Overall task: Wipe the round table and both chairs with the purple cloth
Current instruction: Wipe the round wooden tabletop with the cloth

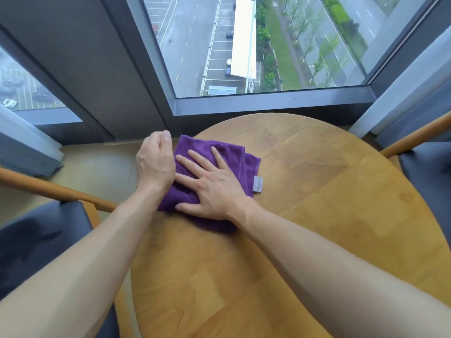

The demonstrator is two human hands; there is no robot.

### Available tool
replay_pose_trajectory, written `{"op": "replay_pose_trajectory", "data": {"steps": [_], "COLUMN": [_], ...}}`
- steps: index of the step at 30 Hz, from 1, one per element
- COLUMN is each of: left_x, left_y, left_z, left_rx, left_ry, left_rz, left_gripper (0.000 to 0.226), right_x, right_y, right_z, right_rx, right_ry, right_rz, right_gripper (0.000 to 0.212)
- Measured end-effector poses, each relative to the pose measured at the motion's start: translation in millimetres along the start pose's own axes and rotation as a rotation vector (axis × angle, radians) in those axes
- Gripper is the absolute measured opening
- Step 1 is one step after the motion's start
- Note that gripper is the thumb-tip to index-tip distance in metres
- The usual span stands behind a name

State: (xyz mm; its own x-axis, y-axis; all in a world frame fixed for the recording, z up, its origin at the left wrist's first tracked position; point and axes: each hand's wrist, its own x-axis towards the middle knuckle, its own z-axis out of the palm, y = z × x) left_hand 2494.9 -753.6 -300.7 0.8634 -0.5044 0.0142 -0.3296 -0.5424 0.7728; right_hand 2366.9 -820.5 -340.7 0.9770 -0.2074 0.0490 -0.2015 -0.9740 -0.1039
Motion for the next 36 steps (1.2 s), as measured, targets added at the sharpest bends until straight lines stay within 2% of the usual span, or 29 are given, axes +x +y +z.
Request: {"op": "replay_pose_trajectory", "data": {"steps": [3,9,14,17,21,23,26,28,31,33,35,36], "left_x": [-3.1,1.8,11.6,14.0,20.1,22.2,18.0,12.9,-1.5,-10.7,-13.3,-13.7], "left_y": [-2.0,-6.1,-9.3,-5.3,-2.6,-6.7,-9.0,-6.7,2.2,10.0,19.1,24.5], "left_z": [1.4,-7.4,-14.5,-19.8,-22.6,-20.6,-13.4,-6.6,8.3,19.5,28.0,31.8], "left_rx": [0.042,0.074,0.042,-0.055,-0.309,-0.354,-0.212,-0.025,0.226,0.354,0.523,0.614], "left_ry": [-0.015,-0.105,-0.173,-0.204,-0.18,-0.146,-0.23,-0.286,-0.349,-0.357,-0.336,-0.345], "left_rz": [0.056,0.08,0.016,-0.065,-0.274,-0.329,-0.254,-0.13,0.167,0.315,0.35,0.334], "left_gripper": [0.037,0.04,0.051,0.057,0.042,0.038,0.046,0.054,0.057,0.046,0.035,0.036], "right_x": [-4.7,-4.3,21.7,44.9,53.0,42.0,24.5,12.9,-11.2,-36.5,-67.3,-84.1], "right_y": [35.8,116.6,115.5,81.1,6.8,-18.0,-2.8,29.7,91.0,134.5,171.2,185.4], "right_z": [-5.9,-13.9,-10.3,-10.2,-2.5,4.5,4.1,-1.5,-10.4,-15.5,-19.9,-21.7], "right_rx": [-0.028,-0.038,0.015,0.027,0.019,0.013,0.01,-0.003,-0.023,-0.032,-0.039,-0.042], "right_ry": [-0.014,-0.037,-0.042,-0.052,-0.039,-0.026,-0.014,-0.023,-0.032,-0.04,-0.051,-0.052], "right_rz": [0.084,0.547,0.743,0.69,0.409,0.319,0.252,0.267,0.42,0.537,0.645,0.697], "right_gripper": [0.074,0.081,0.085,0.087,0.084,0.083,0.08,0.078,0.079,0.082,0.083,0.083]}}
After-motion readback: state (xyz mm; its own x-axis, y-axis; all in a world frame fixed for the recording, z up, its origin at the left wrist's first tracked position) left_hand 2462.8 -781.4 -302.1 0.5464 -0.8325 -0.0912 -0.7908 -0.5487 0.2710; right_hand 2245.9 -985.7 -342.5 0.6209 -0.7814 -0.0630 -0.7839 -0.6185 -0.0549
